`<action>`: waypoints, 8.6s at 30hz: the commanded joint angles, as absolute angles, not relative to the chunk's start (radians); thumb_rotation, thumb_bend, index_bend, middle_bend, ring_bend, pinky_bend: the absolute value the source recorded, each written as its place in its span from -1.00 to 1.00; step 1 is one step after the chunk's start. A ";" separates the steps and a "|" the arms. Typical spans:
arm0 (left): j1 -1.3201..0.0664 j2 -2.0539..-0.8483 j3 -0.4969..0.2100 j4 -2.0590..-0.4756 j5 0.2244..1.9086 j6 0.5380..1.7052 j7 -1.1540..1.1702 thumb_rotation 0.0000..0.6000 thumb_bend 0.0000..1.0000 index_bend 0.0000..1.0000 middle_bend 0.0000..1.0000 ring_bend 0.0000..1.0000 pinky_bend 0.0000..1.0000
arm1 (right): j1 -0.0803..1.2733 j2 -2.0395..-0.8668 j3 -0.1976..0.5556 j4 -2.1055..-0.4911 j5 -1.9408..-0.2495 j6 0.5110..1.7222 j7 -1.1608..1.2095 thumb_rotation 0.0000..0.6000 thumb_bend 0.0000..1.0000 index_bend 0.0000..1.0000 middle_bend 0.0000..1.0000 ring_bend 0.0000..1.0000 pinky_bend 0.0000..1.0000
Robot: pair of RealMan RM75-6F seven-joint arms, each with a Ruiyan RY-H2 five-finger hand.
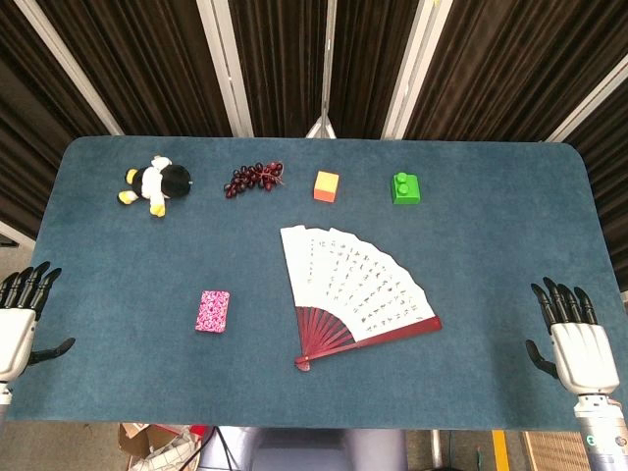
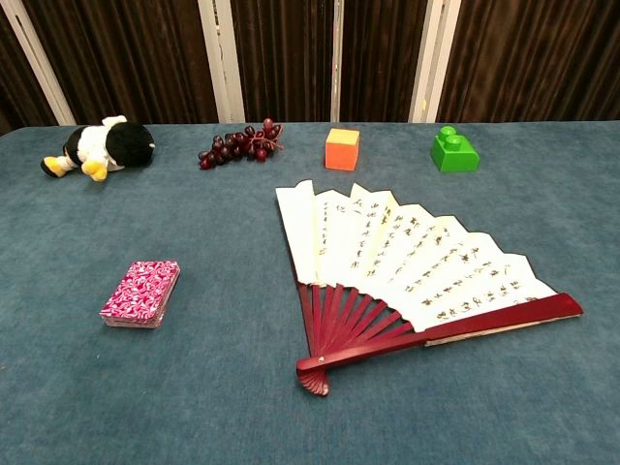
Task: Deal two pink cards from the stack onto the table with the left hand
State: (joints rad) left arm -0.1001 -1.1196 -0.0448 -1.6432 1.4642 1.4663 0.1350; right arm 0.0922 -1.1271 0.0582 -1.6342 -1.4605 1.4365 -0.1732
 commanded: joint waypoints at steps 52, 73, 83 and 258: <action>-0.585 -1.384 -0.198 -1.868 0.679 1.137 0.822 1.00 -0.96 -0.60 -1.00 -1.00 -0.90 | 0.097 -1.118 0.053 -1.636 -1.474 1.426 -0.124 1.00 -0.27 -1.00 -1.00 -1.00 -0.90; -0.694 -1.531 -0.145 -1.794 0.546 1.197 0.899 1.00 -0.86 -0.60 -1.00 -1.00 -0.90 | 0.098 -1.117 0.053 -1.636 -1.473 1.424 -0.114 1.00 -0.27 -1.00 -1.00 -1.00 -0.90; -0.723 -1.564 -0.136 -1.766 0.528 1.190 0.887 1.00 -0.80 -0.57 -1.00 -1.00 -0.90 | 0.097 -1.116 0.053 -1.637 -1.471 1.424 -0.110 1.00 -0.27 -1.00 -1.00 -1.00 -0.90; -0.752 -1.513 -0.054 -1.926 0.722 1.253 0.754 1.00 -0.81 -0.98 -1.00 -1.00 -0.90 | 0.091 -1.113 0.056 -1.636 -1.469 1.434 -0.094 1.00 -0.27 -1.00 -1.00 -1.00 -0.90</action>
State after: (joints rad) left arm -0.7672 -1.5453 -0.0612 -1.9045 0.6859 1.2362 0.7696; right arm 0.0912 -1.1134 0.0558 -1.6365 -1.4690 1.4343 -0.0941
